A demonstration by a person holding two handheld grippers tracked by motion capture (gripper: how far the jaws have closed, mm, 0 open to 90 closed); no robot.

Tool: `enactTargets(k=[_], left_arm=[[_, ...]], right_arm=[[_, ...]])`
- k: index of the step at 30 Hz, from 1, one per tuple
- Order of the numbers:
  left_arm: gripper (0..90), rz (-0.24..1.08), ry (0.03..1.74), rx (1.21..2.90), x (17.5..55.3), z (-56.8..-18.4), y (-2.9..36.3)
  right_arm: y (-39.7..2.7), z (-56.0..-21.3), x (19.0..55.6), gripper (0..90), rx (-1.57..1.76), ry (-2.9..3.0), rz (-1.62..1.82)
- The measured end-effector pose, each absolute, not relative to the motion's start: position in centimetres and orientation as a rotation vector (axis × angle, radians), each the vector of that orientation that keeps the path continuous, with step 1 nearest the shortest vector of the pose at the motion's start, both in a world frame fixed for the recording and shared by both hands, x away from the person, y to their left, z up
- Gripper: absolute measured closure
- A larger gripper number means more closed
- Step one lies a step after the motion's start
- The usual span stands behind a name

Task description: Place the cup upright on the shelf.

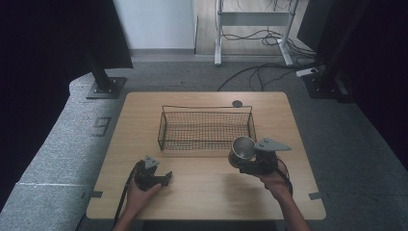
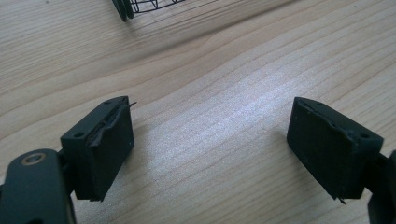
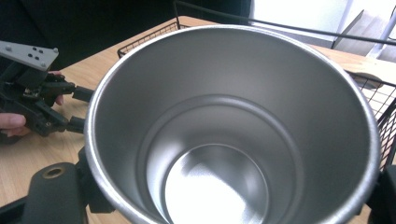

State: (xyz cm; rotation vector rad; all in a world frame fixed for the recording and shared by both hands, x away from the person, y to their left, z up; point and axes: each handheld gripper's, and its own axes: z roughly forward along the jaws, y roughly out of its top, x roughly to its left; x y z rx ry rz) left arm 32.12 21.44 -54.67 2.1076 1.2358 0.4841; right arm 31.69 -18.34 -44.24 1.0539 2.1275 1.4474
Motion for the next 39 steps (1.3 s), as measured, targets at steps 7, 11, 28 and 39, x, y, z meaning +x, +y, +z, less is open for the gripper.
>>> enactTargets(k=[7, 11, 28, 39], left_arm=[[14.7, 0.485, 1.235, 2.107, 32.1, -54.7, 21.4], [14.7, 0.485, 1.236, 2.106, 32.1, -54.7, 21.4], [14.8, 0.484, 1.234, 2.111, 32.1, -54.7, 21.5], [14.8, 0.484, 1.234, 2.110, 32.1, -54.7, 21.5]], right_arm=[[-18.3, -43.8, 32.2, 18.2, 1.058, 2.116, 1.465], [-18.3, -43.6, 32.5, 18.2, 1.062, 2.113, 1.472], [-18.0, -42.5, 33.7, 18.2, 1.063, 2.097, 1.485], [-17.9, -42.4, 35.0, 18.2, 1.080, 2.106, 1.487]])
